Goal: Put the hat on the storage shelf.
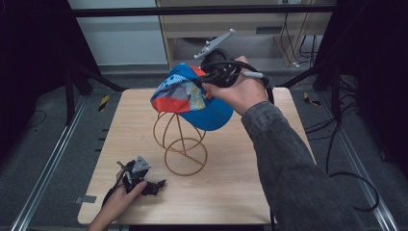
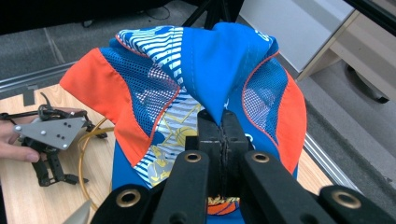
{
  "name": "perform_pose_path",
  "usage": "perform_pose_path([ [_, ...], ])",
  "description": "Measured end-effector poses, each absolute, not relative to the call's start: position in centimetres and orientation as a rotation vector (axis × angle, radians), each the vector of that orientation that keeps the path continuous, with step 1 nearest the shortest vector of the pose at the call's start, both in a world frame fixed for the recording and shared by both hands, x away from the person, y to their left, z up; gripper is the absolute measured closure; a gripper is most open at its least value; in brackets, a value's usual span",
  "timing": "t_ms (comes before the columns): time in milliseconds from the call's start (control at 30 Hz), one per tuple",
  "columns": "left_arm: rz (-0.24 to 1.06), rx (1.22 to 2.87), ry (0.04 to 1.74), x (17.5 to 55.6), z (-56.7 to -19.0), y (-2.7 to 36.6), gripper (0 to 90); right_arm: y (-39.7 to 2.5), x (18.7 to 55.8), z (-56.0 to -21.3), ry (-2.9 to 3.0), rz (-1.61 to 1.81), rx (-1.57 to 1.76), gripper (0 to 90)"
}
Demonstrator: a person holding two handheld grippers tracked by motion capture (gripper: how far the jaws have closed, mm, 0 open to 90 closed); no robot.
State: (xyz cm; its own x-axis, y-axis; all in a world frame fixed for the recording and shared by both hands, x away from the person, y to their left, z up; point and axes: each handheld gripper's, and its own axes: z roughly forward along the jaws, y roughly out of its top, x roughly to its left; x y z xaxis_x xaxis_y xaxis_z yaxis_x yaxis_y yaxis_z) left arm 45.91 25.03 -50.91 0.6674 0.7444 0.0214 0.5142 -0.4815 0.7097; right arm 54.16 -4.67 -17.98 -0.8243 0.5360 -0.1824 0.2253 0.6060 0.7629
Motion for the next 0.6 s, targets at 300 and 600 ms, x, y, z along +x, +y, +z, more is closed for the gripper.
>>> perform_pose_path([
  [300,0.429,2.19,0.966,45.9,-50.9,25.0,0.0,-2.9,55.0,-18.4,2.469,1.059,0.6,90.0],
  [600,0.428,2.188,0.967,45.9,-50.9,25.0,0.0,-1.4,54.8,-18.8,2.511,1.063,0.562,90.0],
])
